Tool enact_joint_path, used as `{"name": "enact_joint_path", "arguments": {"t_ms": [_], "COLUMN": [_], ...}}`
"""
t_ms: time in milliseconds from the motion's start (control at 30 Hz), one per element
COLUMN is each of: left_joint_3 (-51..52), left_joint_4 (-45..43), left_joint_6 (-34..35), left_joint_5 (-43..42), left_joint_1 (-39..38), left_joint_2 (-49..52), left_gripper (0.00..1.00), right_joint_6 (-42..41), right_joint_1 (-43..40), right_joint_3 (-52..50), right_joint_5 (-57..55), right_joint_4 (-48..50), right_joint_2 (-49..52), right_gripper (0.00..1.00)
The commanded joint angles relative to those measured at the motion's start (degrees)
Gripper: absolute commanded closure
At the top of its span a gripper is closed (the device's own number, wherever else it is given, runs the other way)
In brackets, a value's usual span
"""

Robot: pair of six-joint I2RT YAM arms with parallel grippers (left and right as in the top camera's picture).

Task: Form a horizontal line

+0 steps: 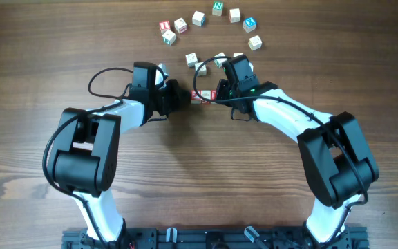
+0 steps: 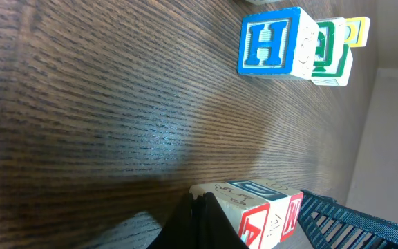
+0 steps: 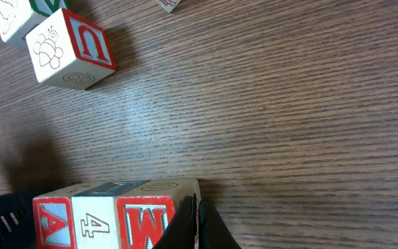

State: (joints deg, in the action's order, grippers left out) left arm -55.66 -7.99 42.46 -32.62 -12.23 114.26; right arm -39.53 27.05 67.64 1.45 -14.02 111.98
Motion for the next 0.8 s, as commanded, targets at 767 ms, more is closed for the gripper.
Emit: {"name": "enact_joint_path", "arguments": {"t_ms": [767], "left_joint_3": [0.55], "left_joint_4": [-0.31], "left_joint_6": [-1.33], "left_joint_5": [0.37], "left_joint_1": [-0.68], "left_joint_2": [-0.35], "left_gripper": [0.96], "right_joint_6": [1.57], "right_joint_1": [-4.09], "right_joint_3": [-0.37], "right_joint_5": [0.33], "right_joint_4": [5.55], "right_joint_2": [1.11], "right_gripper": [0.95]}}
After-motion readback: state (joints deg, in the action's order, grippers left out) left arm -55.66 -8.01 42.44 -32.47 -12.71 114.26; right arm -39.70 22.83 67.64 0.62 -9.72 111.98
